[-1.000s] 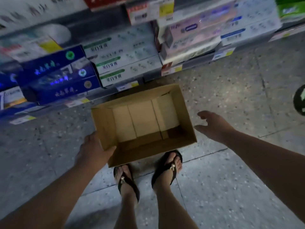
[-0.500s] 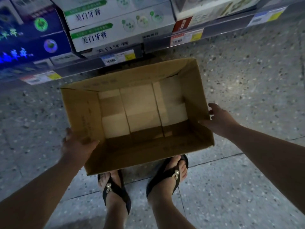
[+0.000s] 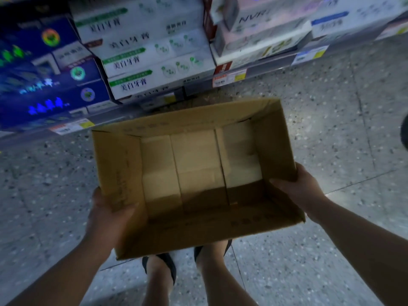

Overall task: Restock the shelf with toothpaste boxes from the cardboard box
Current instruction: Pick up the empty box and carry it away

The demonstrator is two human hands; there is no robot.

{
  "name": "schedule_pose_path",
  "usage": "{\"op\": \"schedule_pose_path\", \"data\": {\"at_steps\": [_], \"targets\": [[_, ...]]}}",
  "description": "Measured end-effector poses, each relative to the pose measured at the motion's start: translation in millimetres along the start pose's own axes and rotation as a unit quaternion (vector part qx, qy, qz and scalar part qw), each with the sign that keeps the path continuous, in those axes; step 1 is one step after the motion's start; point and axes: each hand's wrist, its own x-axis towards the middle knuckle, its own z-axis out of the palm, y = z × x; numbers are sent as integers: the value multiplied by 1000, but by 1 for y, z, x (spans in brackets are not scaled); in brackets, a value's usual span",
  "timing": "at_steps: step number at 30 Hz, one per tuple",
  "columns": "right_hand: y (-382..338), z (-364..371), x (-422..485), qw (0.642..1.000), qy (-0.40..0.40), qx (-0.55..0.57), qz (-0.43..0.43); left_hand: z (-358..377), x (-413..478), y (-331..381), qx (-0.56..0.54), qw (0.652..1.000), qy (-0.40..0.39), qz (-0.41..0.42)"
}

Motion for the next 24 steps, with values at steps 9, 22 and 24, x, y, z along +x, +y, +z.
{"op": "schedule_pose_path", "data": {"at_steps": [9, 22, 24], "targets": [[-26, -130, -176, 989, 87, 105, 48, -83, -150, 100, -27, 995, -43, 81], [0, -284, -414, 936, 233, 255, 71, -184, -361, 243, -4, 947, -112, 302], [8, -299, -430, 926, 251, 271, 73, -183, -383, 264, 2, 931, -129, 342]]}}
